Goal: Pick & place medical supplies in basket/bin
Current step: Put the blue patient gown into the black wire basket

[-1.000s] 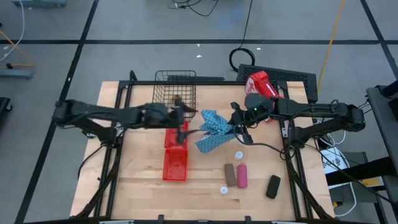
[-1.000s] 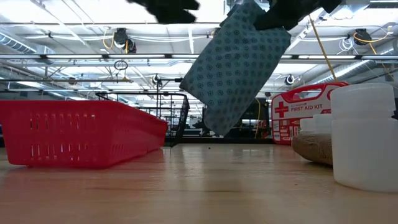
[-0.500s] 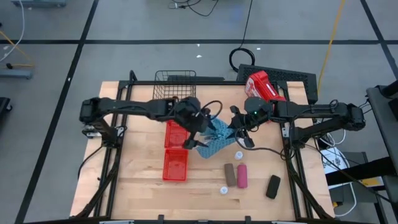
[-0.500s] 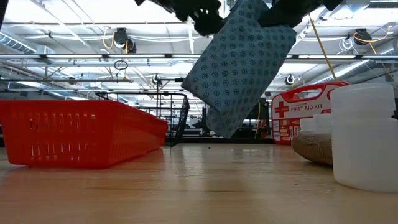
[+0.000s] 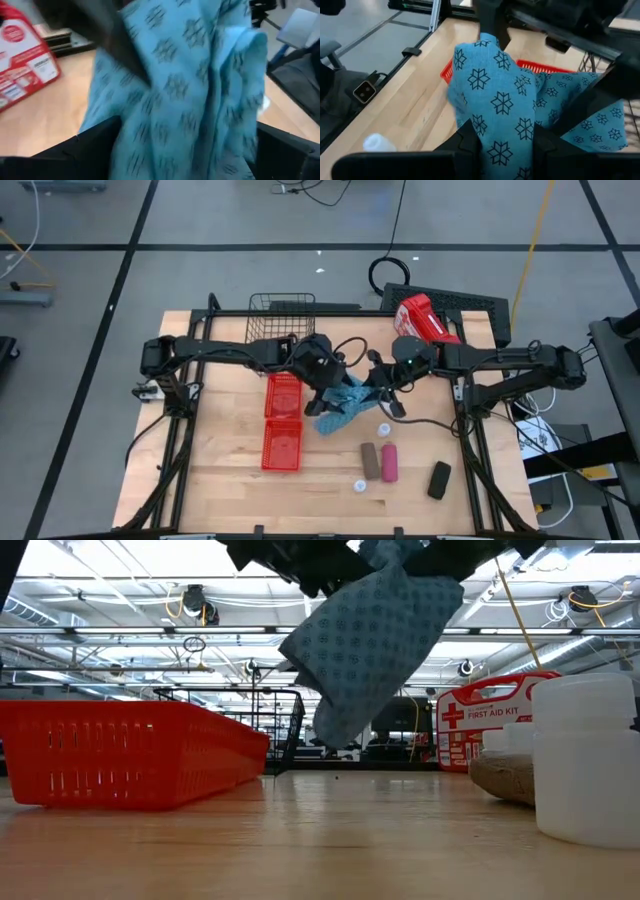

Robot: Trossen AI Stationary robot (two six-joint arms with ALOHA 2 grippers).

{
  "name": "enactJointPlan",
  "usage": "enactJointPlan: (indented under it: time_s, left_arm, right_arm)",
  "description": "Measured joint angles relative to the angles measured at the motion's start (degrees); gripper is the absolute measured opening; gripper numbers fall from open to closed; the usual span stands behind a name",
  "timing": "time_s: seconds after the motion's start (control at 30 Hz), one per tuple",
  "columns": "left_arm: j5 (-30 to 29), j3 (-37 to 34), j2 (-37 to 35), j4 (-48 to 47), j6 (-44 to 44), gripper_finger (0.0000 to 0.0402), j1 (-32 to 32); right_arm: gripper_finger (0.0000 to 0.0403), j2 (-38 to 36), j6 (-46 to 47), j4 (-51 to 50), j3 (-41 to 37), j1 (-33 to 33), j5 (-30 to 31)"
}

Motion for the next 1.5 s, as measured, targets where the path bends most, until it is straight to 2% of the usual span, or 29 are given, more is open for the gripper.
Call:
enactJointPlan:
  time_s: [0.13,0.33,0.5,0.6,0.73,0.87,1.03,1.17,1.4,1.5]
  left_arm:
    - [-0.3,0.0,0.0,0.4,0.0,0.0379,-0.3]
    - [-4.3,0.0,-0.3,-1.5,-1.0,0.0379,0.1]
    - [-6.1,0.0,-1.0,-2.1,-2.0,0.0379,0.1]
    - [-3.9,0.0,-1.6,-3.0,-1.9,0.0379,0.1]
    - [3.0,-0.1,-3.1,-3.4,-1.4,0.0379,1.0]
    - [4.5,-0.1,-3.9,-1.7,-6.6,0.0379,1.4]
    - [1.8,-0.1,-4.1,-1.2,-9.5,0.0379,0.8]
    - [-0.7,-0.1,-4.1,-0.7,-9.6,0.0379,0.6]
    - [-13.4,0.0,-4.2,0.3,-9.2,0.0379,0.2]
    - [-16.6,0.1,-4.2,0.2,-8.0,0.0379,0.1]
  right_arm:
    - [0.0074,1.7,-1.3,2.8,0.0,0.0,2.6]
    - [0.0074,2.3,-1.8,2.5,0.0,0.0,13.2]
    - [0.0074,1.9,-2.4,3.0,0.0,0.0,15.1]
    - [0.0074,1.9,-3.0,3.0,0.0,0.0,14.6]
    - [0.0074,1.8,-3.2,3.1,0.0,0.0,13.5]
    - [0.0074,1.7,-3.2,4.7,0.1,0.0,13.4]
    - [0.0074,1.9,-4.5,6.3,0.1,0.0,13.8]
    - [0.0074,1.9,-5.1,7.4,0.0,0.0,16.3]
    - [0.0074,1.5,-5.6,10.7,0.0,0.3,20.1]
    - [0.0074,0.5,-5.8,10.6,0.0,0.9,19.9]
